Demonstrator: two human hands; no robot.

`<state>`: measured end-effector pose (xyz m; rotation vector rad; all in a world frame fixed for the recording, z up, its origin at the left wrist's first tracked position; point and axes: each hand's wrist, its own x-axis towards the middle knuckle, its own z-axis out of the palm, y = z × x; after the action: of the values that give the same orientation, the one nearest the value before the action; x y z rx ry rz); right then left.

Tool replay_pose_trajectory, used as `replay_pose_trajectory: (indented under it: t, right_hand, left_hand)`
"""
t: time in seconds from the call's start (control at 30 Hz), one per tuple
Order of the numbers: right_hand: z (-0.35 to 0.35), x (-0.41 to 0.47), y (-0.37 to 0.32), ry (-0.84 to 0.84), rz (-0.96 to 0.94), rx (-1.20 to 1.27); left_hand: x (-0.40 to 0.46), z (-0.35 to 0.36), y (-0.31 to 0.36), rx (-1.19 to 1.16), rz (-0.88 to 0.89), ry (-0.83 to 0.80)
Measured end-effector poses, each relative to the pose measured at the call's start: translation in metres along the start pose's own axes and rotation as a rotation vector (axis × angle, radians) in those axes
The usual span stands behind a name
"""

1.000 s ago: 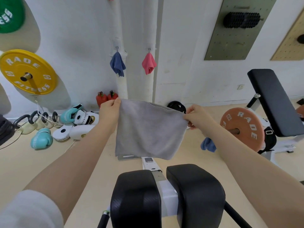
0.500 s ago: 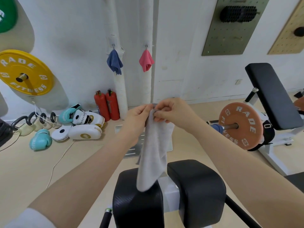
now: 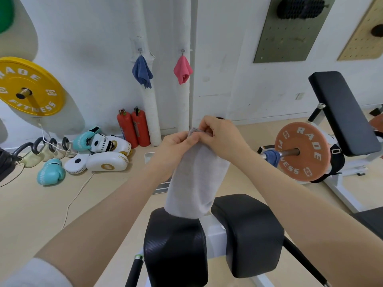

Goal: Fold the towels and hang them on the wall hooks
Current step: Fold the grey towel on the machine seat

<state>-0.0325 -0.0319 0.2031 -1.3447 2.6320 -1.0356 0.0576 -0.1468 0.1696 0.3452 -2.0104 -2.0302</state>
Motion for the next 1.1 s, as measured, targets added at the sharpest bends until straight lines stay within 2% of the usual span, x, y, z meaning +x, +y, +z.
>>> replay_pose_trajectory:
  t: [0.13, 0.2, 0.27, 0.33, 0.37, 0.43, 0.53, 0.57, 0.6, 0.63, 0.7, 0.73, 0.77, 0.8, 0.93, 1.1]
  right_hand:
    - [0.0, -0.001, 0.01, -0.117, 0.063, 0.078]
    - [0.0, -0.008, 0.023, -0.254, 0.141, 0.049]
    - [0.003, -0.015, 0.032, -0.397, 0.229, 0.04]
    - [0.01, -0.013, 0.039, -0.423, 0.249, -0.149]
    - [0.013, -0.008, 0.039, -0.361, 0.228, -0.317]
    - [0.021, 0.002, 0.036, -0.022, 0.125, -0.564]
    - [0.028, 0.014, 0.031, 0.495, -0.1, -0.676]
    - [0.026, 0.015, 0.029, 0.563, -0.164, -0.704]
    - [0.021, 0.014, 0.029, 0.485, -0.189, -0.734]
    - [0.015, 0.014, 0.031, 0.276, -0.176, -0.717]
    - [0.003, 0.008, 0.032, -0.469, 0.035, -0.542]
    - [0.001, 0.006, 0.035, -0.74, 0.15, -0.422]
    - [0.001, 0.003, 0.04, -0.849, 0.212, -0.333]
    - [0.003, 0.0, 0.045, -0.824, 0.227, -0.262]
    - [0.008, 0.002, 0.057, -0.46, 0.225, -0.089]
    - [0.022, 0.017, 0.06, -0.188, 0.173, -0.135]
  left_hand:
    - [0.0, -0.008, -0.001, 0.032, -0.017, 0.064]
    - [0.003, -0.016, -0.006, 0.002, -0.037, 0.123]
    - [0.004, -0.023, -0.01, 0.073, -0.029, 0.141]
    - [0.011, -0.029, -0.016, 0.184, -0.025, 0.143]
    - [0.016, -0.031, -0.018, 0.215, -0.017, 0.169]
    - [0.024, -0.032, -0.014, 0.193, 0.072, 0.266]
    - [0.026, -0.033, 0.0, 0.16, 0.314, 0.387]
    - [0.024, -0.034, 0.003, 0.206, 0.367, 0.392]
    - [0.023, -0.038, 0.004, 0.261, 0.373, 0.352]
    - [0.023, -0.042, 0.002, 0.33, 0.309, 0.248]
    - [0.021, -0.047, -0.004, 0.562, -0.006, -0.164]
    - [0.019, -0.047, -0.009, 0.662, -0.147, -0.345]
    - [0.019, -0.047, -0.016, 0.694, -0.224, -0.423]
    - [0.019, -0.045, -0.021, 0.665, -0.245, -0.41]
    - [0.03, -0.049, -0.037, 0.598, -0.108, -0.114]
    - [0.044, -0.049, -0.035, 0.612, 0.01, 0.119]
